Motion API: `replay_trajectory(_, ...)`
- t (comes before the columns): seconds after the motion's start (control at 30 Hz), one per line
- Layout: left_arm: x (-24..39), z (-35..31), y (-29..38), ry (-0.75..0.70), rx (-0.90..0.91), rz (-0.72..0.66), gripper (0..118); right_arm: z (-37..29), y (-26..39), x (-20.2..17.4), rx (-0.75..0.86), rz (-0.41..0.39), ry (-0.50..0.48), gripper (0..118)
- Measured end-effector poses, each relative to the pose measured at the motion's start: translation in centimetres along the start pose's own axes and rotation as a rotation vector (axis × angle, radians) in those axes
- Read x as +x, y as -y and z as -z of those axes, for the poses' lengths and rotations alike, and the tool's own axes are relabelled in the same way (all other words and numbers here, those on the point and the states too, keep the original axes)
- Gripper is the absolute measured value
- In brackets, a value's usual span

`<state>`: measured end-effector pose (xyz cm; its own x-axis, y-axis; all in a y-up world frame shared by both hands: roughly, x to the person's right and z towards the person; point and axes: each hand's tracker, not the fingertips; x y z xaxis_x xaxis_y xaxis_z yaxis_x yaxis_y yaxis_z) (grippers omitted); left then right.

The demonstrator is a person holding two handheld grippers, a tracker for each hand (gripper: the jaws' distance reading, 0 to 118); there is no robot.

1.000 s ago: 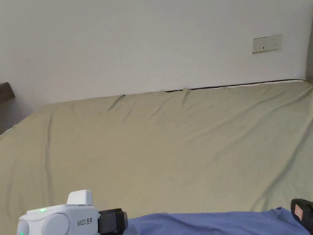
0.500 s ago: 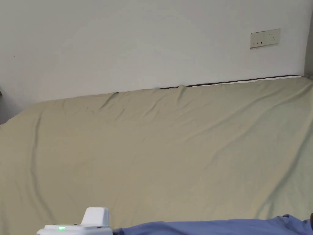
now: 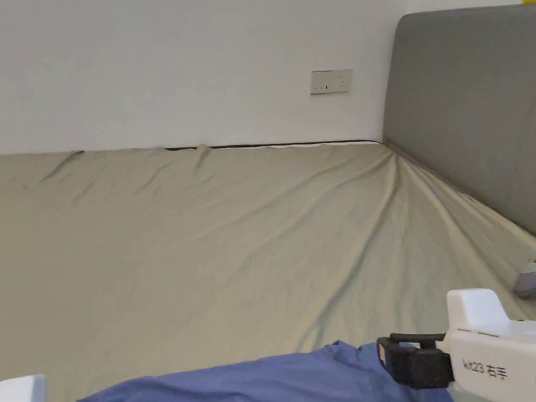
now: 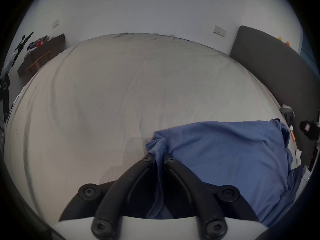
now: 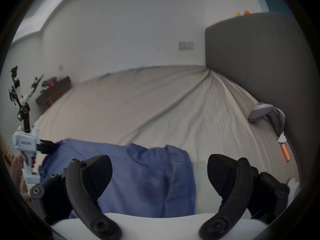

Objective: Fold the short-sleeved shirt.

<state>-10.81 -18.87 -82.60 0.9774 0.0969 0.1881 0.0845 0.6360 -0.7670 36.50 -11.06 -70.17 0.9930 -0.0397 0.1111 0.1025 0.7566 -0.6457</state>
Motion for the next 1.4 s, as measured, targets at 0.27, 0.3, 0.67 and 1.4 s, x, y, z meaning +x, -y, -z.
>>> replay_trajectory(0.27, -0.7, -0.4, -0.7, 0.049, -0.008, -0.060, 6, 9.0, -0.7, -0.2, -0.156, -0.025, 0.019, 66)
replay_trajectory(0.3, -0.9, -0.3, -0.9, 0.056, -0.016, -0.064, 6, 9.6, -0.7, -0.3, -0.162, -0.023, 0.021, 17)
replay_trajectory(0.67, -1.6, -8.5, -1.3, 0.240, 0.106, -0.147, 6, -2.1, -0.2, -0.2, 0.100, 0.005, -0.157, 8)
replay_trajectory(1.4, -1.3, -20.5, 18.2, 0.024, 0.053, -0.158, 21, -18.3, 19.8, -1.9, -0.011, 0.110, -0.014, 13)
